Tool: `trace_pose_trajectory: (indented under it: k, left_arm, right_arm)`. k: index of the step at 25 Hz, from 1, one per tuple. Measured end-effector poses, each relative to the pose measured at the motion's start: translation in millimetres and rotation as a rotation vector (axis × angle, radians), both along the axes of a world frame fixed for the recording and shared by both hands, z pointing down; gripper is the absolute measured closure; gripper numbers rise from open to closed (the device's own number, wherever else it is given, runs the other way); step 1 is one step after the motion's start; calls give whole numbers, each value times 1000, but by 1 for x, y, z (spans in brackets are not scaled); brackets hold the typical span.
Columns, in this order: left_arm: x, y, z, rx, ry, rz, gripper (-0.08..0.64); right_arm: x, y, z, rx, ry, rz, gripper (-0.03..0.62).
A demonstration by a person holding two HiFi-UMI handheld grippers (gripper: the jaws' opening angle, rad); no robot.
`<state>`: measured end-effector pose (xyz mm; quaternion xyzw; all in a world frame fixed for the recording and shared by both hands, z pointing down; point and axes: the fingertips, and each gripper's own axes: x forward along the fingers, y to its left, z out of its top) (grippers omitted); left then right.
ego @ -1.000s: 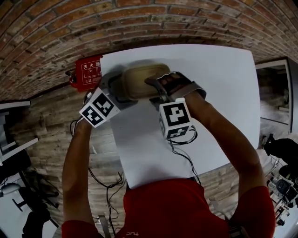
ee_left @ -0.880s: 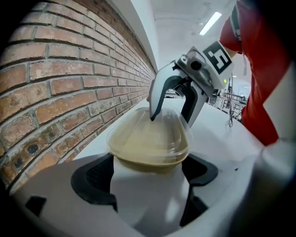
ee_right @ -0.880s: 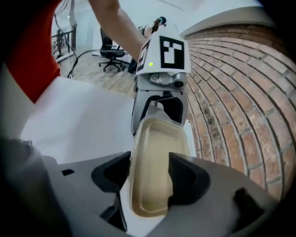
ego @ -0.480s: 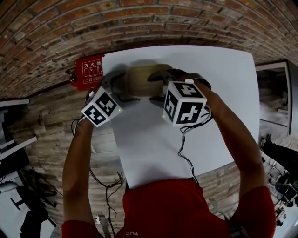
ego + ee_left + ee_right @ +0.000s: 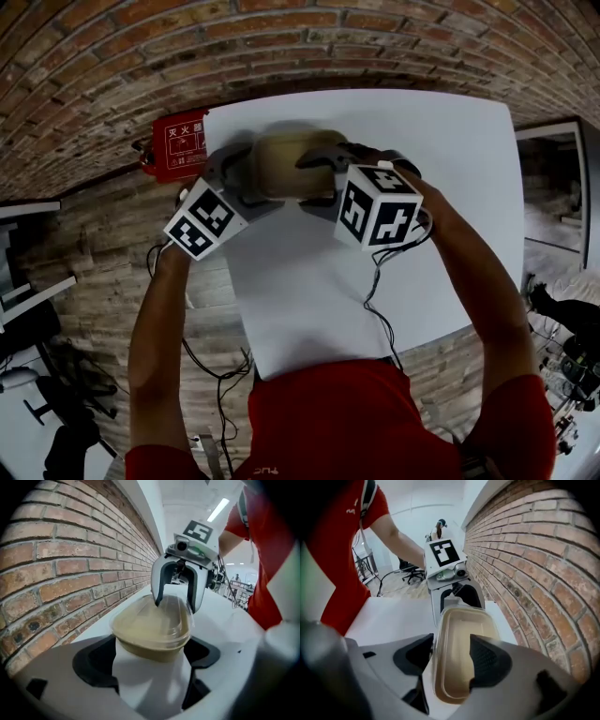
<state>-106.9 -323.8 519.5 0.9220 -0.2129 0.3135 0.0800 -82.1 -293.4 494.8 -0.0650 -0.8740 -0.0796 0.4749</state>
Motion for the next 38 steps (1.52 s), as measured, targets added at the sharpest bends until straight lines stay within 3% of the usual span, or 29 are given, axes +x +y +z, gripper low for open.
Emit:
trace_pose_trajectory:
  k: [10, 21, 25, 29, 35, 38]
  left_arm:
    - [-1, 5, 5, 29, -56, 3, 103]
    - [1, 6, 8, 33, -71, -10, 110]
    - [0, 4, 9, 47, -104, -8, 110]
    - [-1, 4, 10, 47, -121, -6, 110]
    - [1, 6, 9, 47, -126, -3, 112]
    - [2, 7, 8, 45, -116, -1, 114]
  right_arm:
    - [-1, -10, -37, -231, -51, 83, 373]
    - [-4, -26, -56, -309, -140, 189, 446]
    - [-4, -37, -61, -398, -210, 272, 458]
    - [3, -52, -57, -467, -224, 269, 462]
    - [3, -69, -77, -688, -221, 306, 463]
    - [7, -88, -82, -682, -251, 333, 465]
